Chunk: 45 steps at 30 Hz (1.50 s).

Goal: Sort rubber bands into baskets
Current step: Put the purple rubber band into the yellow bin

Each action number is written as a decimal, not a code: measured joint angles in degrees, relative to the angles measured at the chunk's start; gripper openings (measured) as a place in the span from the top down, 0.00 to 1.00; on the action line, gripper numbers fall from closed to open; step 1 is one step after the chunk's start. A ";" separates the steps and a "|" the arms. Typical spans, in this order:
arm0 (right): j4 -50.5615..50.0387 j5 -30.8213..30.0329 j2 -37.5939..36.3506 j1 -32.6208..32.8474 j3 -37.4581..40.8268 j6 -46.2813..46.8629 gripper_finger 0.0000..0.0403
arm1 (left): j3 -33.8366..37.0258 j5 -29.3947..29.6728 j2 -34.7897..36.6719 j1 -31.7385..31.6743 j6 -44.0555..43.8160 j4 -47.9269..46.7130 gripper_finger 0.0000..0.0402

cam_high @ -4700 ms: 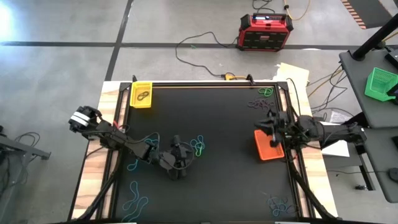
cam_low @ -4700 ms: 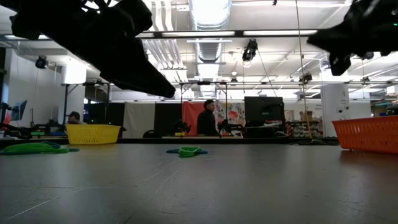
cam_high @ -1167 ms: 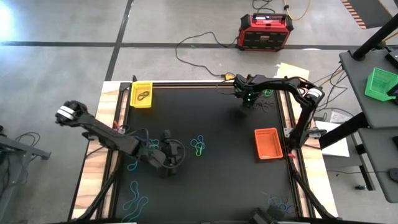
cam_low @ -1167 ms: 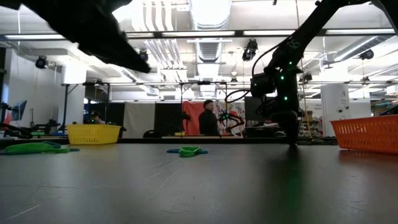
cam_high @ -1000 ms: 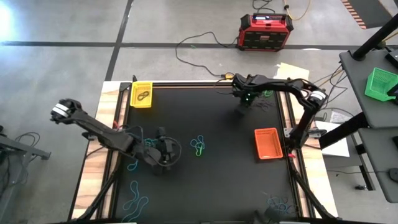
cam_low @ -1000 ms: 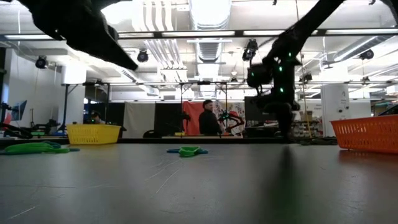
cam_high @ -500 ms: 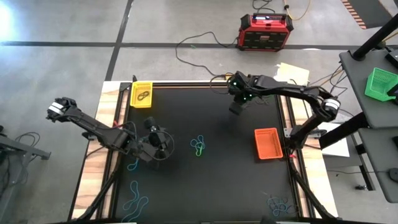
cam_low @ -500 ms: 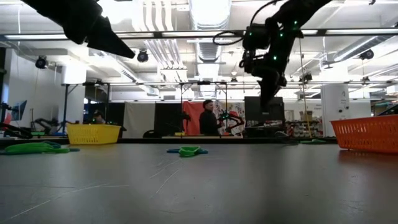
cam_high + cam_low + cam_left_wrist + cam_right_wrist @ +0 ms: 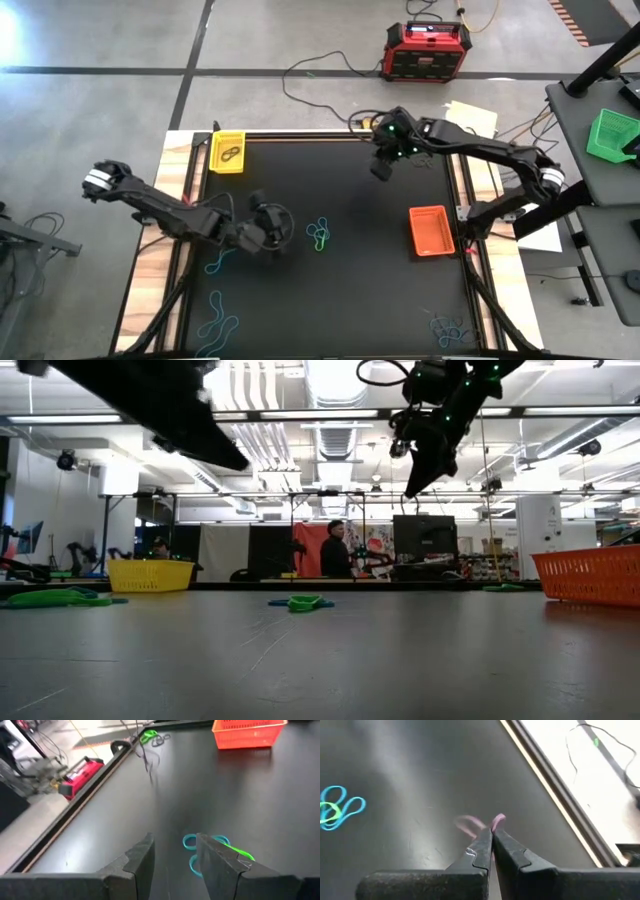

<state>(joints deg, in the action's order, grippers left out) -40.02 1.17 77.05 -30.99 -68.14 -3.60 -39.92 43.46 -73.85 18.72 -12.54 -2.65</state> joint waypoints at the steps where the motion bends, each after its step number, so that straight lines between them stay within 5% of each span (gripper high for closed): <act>1: -0.16 -0.53 -0.21 -0.02 0.02 0.02 0.98 | 0.00 -0.36 -1.35 -1.00 1.27 2.89 0.68; 13: -0.44 3.99 0.34 1.02 1.36 -1.53 0.98 | 0.00 -14.62 -13.70 -15.54 10.60 29.52 0.68; 20: 0.31 4.62 0.22 1.15 1.49 -2.98 0.98 | 0.00 -15.96 -22.06 -20.45 15.60 44.44 0.68; 30: 5.80 17.30 -1.51 3.09 1.49 -4.14 0.98 | -0.02 -21.32 -31.16 -23.12 19.92 57.99 0.68; 36: 6.02 17.43 -0.67 5.98 1.53 -9.85 0.98 | -2.96 -25.52 -31.45 -24.94 21.49 54.79 0.64; 41: 6.00 17.33 -0.13 8.25 1.55 -13.03 0.98 | -7.86 -36.07 -30.67 -25.60 23.05 47.95 0.54; 45: 5.68 17.42 -0.13 10.14 1.55 -13.99 0.98 | -12.55 -38.22 -30.92 -25.72 24.53 38.94 0.45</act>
<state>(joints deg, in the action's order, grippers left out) -34.35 18.60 76.93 -20.85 -66.59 -17.58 -52.47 5.23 -104.77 -7.00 11.98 36.29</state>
